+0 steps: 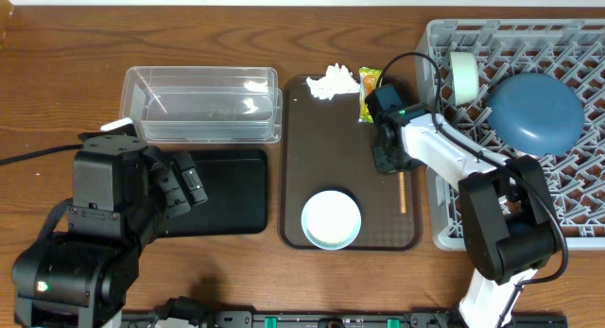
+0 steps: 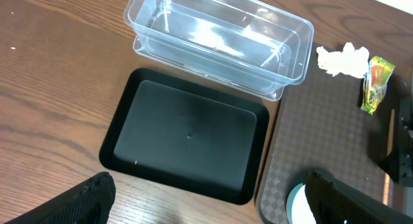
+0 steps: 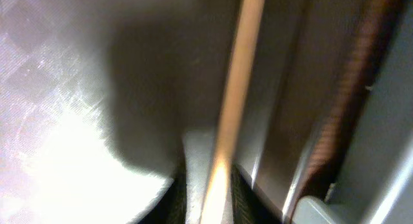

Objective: Sort waste into correct bins and load items into the dishwasher rack

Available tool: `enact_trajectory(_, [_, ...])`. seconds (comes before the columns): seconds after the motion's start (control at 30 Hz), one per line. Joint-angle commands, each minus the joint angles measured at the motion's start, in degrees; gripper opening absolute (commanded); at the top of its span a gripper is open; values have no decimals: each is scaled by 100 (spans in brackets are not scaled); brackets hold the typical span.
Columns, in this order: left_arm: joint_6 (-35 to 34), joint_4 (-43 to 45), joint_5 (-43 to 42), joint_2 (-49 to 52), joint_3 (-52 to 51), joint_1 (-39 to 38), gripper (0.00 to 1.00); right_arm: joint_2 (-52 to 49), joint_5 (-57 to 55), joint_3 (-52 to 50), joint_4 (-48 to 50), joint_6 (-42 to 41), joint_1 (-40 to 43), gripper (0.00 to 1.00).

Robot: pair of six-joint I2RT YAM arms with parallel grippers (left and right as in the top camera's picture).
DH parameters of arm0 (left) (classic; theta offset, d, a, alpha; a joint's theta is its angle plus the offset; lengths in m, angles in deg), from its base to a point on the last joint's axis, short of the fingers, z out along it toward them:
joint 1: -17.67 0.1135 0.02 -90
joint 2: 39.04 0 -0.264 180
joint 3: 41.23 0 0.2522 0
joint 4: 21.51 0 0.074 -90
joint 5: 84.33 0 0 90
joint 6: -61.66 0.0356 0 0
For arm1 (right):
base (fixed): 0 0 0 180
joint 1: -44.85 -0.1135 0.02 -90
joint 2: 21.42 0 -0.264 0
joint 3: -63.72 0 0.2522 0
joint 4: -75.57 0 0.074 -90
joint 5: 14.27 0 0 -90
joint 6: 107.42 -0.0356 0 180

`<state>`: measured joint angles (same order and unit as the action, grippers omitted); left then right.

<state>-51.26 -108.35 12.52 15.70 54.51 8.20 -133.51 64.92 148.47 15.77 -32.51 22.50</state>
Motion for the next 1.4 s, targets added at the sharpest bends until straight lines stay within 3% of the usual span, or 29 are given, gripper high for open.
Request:
enact_trajectory(0.0, [-33,0,94,-9,2,20,96,-201,544,-46,-44,-70,31,1])
enact_trajectory(0.23, [-33,-2,94,-9,0,20,96,254,678,72,-74,133,22,1])
enact_trajectory(0.4, [-33,0,94,-9,0,20,96,1425,549,140,-160,466,168,1])
enact_trajectory(0.6, [-33,-2,94,-9,0,20,96,2555,422,140,-22,1102,1058,1])
enact_trajectory(0.8, [-33,-2,94,-9,0,20,96,2347,1410,120,7,1731,1982,1])
enact_trajectory(1.03, [-33,0,94,-9,0,20,96,1729,1447,120,81,1799,2142,2])
enact_trajectory(1.13, [-33,0,94,-9,2,20,96,1759,1453,138,72,1773,2131,32])
enact_trajectory(1.17, [-33,-2,94,-9,0,20,96,1812,1451,153,52,1733,2127,37])
enact_trajectory(1.37, [-33,0,94,-9,0,20,96,2601,1665,247,-129,1532,2013,45])
